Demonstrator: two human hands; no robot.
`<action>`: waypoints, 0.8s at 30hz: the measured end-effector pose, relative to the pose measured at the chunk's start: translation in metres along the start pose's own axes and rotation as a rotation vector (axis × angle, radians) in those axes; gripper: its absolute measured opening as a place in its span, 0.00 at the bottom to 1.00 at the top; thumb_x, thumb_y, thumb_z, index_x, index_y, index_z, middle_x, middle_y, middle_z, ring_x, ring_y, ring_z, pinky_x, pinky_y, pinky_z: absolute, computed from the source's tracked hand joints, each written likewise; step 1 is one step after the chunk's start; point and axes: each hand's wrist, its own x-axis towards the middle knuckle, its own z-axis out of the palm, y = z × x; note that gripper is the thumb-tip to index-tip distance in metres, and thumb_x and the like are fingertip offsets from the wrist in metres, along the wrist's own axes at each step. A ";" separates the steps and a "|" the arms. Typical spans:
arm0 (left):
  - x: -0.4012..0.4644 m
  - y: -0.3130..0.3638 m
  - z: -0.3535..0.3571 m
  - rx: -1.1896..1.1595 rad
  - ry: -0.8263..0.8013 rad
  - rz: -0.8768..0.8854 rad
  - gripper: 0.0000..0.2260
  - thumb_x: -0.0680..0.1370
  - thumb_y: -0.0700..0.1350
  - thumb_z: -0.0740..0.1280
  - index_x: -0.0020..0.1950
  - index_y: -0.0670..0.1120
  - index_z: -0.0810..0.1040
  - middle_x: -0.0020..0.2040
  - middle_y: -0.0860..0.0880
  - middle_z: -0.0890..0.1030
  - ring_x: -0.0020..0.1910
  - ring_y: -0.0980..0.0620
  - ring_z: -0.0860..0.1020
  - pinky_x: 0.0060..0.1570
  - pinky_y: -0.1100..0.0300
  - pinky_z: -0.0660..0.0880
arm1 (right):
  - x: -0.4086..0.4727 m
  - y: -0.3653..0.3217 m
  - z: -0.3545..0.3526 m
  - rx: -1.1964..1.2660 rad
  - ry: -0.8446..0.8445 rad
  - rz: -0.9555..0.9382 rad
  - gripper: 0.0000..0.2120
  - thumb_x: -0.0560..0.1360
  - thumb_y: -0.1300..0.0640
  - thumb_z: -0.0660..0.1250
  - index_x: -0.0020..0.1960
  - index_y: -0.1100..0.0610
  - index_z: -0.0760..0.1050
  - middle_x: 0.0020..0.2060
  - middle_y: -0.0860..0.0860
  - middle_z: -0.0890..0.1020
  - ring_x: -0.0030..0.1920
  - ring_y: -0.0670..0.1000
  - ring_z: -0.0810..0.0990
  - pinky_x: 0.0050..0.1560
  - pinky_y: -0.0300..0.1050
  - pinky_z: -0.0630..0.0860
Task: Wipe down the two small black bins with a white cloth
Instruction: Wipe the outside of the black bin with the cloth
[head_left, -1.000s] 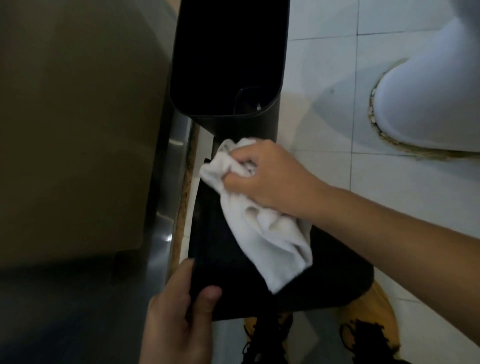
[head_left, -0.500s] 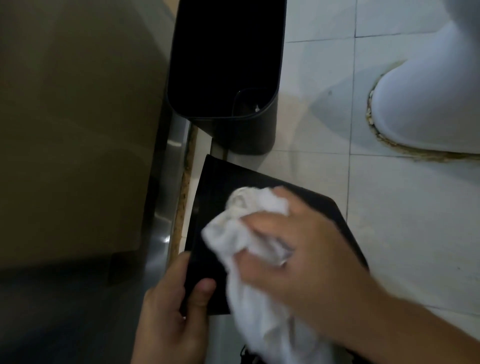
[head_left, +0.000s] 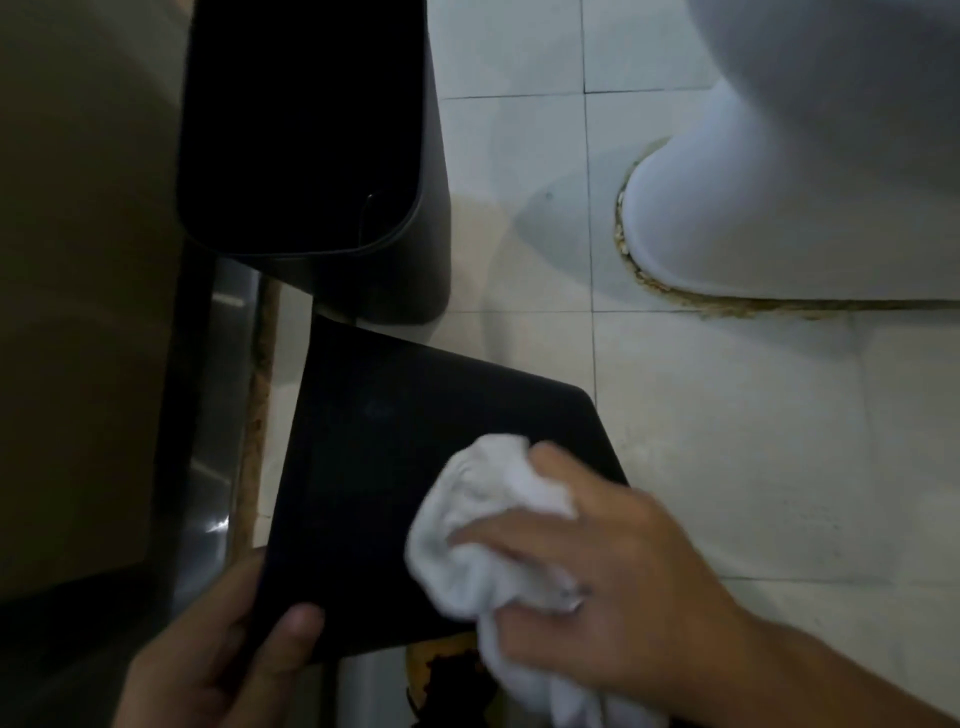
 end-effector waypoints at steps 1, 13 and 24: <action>-0.007 0.008 -0.013 -0.028 -0.028 0.013 0.26 0.65 0.74 0.66 0.54 0.59 0.81 0.46 0.49 0.85 0.44 0.54 0.84 0.45 0.68 0.78 | -0.007 0.014 -0.003 -0.046 0.060 0.109 0.18 0.68 0.47 0.70 0.58 0.43 0.79 0.54 0.39 0.70 0.48 0.44 0.78 0.48 0.31 0.74; -0.006 0.056 0.005 -0.171 0.123 -0.130 0.09 0.72 0.43 0.64 0.47 0.50 0.82 0.38 0.51 0.86 0.33 0.60 0.83 0.28 0.73 0.74 | -0.052 0.076 -0.048 -0.060 0.382 0.647 0.10 0.72 0.59 0.74 0.52 0.48 0.83 0.49 0.50 0.79 0.50 0.47 0.77 0.48 0.24 0.67; 0.050 0.083 -0.003 -0.328 0.101 -0.230 0.15 0.79 0.51 0.61 0.39 0.54 0.85 0.40 0.50 0.85 0.40 0.53 0.84 0.34 0.57 0.82 | -0.039 0.058 -0.035 0.078 0.435 0.532 0.11 0.70 0.54 0.70 0.49 0.42 0.79 0.47 0.48 0.79 0.51 0.36 0.76 0.48 0.22 0.67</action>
